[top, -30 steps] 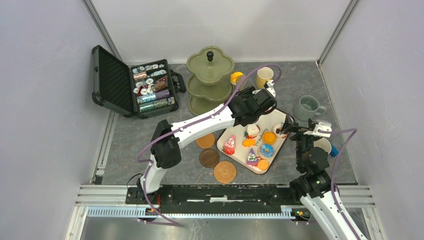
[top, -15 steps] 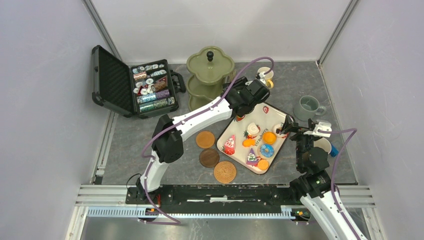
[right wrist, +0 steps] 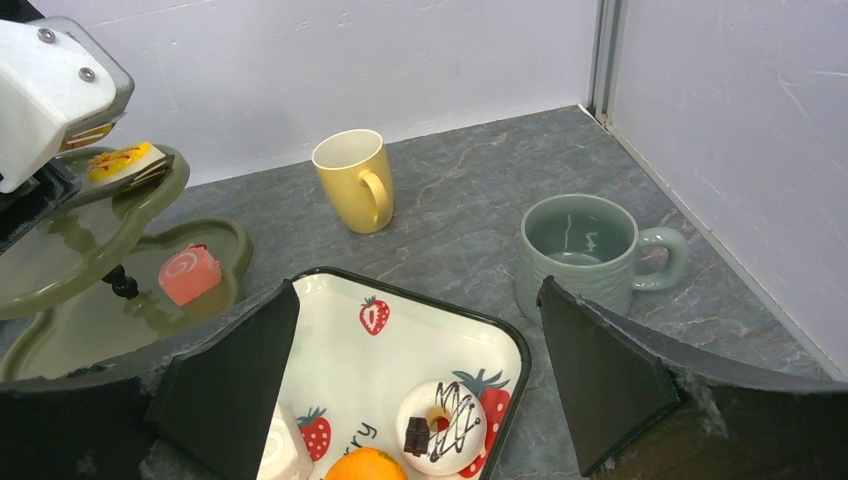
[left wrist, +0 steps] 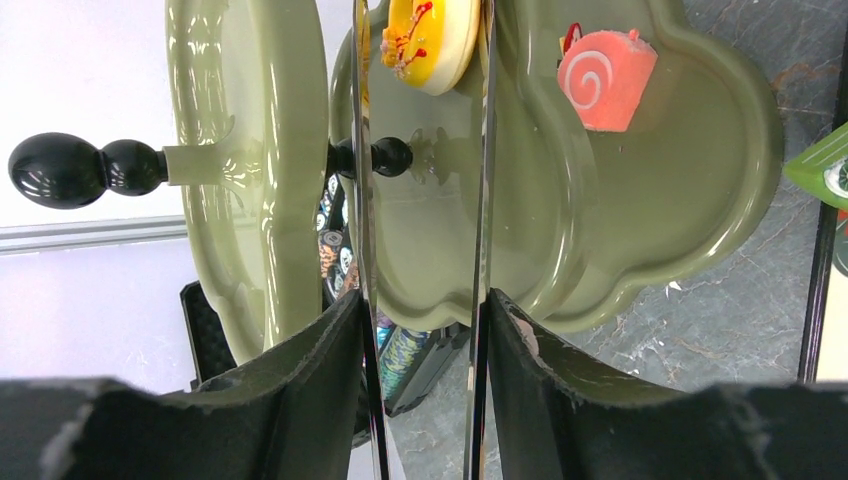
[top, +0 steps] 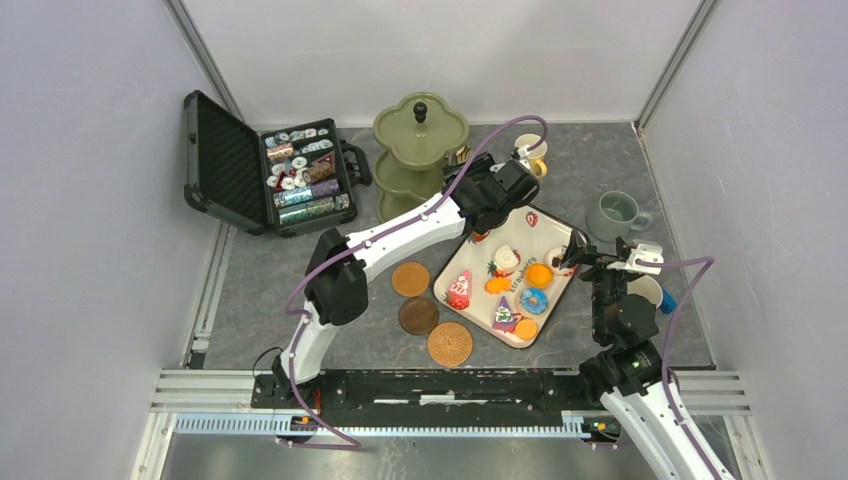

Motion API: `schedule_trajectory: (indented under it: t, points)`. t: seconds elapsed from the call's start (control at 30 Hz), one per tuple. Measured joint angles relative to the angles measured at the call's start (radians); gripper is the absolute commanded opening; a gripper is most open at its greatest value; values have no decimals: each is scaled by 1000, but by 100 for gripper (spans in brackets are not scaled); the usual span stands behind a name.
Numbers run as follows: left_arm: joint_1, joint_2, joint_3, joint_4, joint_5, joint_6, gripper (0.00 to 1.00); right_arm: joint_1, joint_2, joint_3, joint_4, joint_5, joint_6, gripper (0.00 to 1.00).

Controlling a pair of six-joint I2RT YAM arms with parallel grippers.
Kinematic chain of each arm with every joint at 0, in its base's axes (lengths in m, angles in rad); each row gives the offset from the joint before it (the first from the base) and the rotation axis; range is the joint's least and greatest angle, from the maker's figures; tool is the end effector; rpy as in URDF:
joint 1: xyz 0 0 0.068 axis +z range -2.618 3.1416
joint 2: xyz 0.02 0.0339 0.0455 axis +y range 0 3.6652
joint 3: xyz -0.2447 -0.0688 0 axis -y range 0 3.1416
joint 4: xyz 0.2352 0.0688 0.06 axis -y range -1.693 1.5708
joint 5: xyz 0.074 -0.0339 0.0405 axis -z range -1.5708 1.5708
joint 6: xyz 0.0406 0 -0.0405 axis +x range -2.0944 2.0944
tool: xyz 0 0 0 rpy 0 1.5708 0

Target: Serve the afternoon tea

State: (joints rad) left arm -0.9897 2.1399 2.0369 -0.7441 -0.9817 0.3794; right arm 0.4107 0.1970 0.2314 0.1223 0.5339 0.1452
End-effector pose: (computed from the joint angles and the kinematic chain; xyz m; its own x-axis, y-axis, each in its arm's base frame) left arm 0.2785 -0.3626 0.2828 -0.3220 0.8652 -0.3843 0.3030 0.4788 0.8240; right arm 0.1189 0.0292 0.2465 0.1585 0.2049 -0.9659 0.0952 0.9705 0.2215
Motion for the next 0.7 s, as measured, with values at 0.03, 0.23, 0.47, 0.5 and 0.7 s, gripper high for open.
schedule_trajectory:
  t: [0.03,0.23,0.47,0.5,0.7]
  points:
    - [0,0,0,-5,1,0,53,0,0,0,2,0,0,98]
    - [-6,-4,0,-27,32,-22,57,0,0,0,6,-2,0,98]
    - [-35,-35,20,-40,68,-42,53,0,0,0,13,-2,0,98]
    - [-42,-38,26,-40,70,-42,53,0,0,0,14,-2,0,98]
    - [-92,-57,41,-50,86,-55,52,0,0,0,19,-2,0,98]
